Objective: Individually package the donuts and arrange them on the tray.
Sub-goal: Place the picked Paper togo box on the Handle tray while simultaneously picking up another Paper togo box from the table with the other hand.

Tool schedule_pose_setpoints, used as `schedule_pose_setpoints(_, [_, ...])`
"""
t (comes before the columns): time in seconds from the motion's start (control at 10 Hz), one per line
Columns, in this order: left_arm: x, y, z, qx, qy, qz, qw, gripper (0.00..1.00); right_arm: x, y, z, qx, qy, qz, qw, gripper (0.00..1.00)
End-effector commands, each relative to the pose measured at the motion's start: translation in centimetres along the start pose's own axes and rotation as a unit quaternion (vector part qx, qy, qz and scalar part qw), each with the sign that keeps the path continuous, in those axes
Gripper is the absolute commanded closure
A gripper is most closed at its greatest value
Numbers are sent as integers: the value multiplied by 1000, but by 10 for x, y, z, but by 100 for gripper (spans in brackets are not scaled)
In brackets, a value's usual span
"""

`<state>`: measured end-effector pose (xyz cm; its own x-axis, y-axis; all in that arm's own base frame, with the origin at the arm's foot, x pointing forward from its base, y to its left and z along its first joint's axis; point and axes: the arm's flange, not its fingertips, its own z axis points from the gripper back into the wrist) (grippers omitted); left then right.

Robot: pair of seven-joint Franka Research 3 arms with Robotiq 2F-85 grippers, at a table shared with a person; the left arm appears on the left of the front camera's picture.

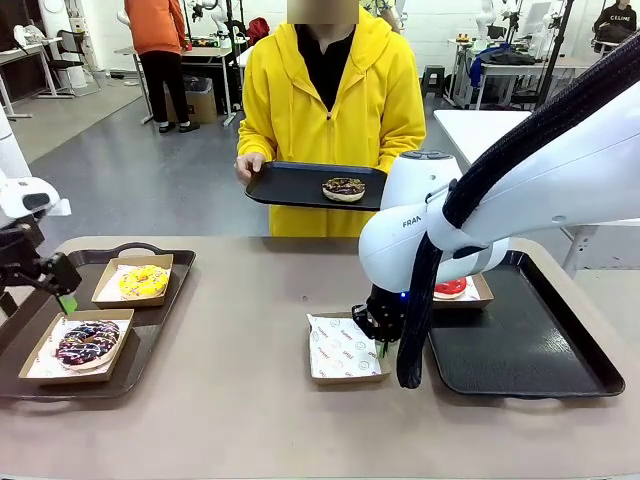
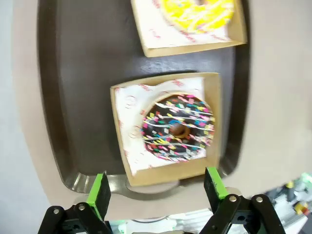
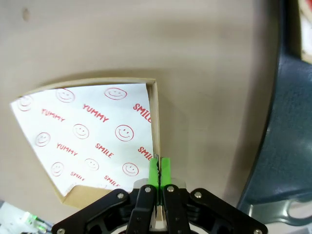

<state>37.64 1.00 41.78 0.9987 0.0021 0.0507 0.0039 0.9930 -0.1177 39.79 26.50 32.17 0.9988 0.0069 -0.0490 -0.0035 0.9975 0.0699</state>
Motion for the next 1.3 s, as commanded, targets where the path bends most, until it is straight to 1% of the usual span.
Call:
schedule_pose_setpoints(0.0, [-23,22,51,-139,-29,-7,990,0,14,6,28,19,14,-25,999,100])
schedule_pose_setpoints(0.1, [-25,46,73,-226,-56,-8,972,0,20,9,41,29,13,-28,999,100])
schedule_pose_setpoints(0.2, [-22,78,88,-314,-63,5,947,0,29,14,57,41,21,-29,999,100])
schedule_pose_setpoints(0.3, [-21,104,95,-359,-70,31,930,0,38,22,80,52,10,-30,998,100])
schedule_pose_setpoints(0.4, [-21,128,97,-397,-64,61,914,0,51,32,104,57,-3,-40,998,100])
schedule_pose_setpoints(0.5, [-24,146,95,-419,-59,81,902,0,64,43,122,47,-10,-52,998,100])
schedule_pose_setpoints(0.8, [-25,196,78,-460,-44,118,879,0,102,77,156,26,-32,-77,996,100])
schedule_pose_setpoints(1.0, [-37,222,64,-486,-50,112,866,0,122,89,165,19,-39,-91,995,100])
schedule_pose_setpoints(1.2, [-50,237,51,-497,-59,113,858,0,138,91,170,19,-41,-105,993,100])
